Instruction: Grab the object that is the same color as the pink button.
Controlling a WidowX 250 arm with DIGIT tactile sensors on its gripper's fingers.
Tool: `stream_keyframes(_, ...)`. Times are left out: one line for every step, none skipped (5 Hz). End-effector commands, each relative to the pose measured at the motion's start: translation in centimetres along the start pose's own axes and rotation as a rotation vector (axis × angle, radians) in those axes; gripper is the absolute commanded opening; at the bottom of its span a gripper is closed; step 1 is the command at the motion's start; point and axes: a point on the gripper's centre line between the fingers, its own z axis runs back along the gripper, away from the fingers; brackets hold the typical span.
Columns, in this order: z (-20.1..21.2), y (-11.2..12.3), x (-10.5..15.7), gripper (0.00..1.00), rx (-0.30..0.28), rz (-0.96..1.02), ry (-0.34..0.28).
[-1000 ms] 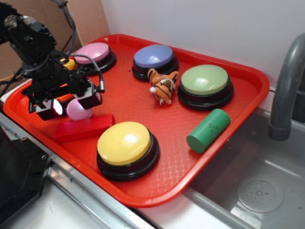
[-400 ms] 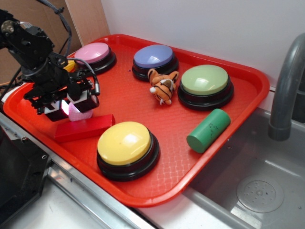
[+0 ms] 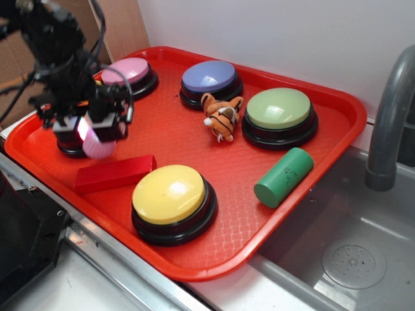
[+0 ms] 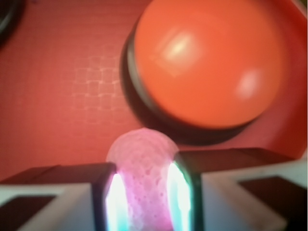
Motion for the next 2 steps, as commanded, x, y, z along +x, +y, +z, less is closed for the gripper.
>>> stream_keyframes(7.0,-2.8,2.4,0.0,-0.033,-0.269,0.042)
stream_keyframes(8.7,-3.3,3.0,0.0,-0.129,-0.31,0.047)
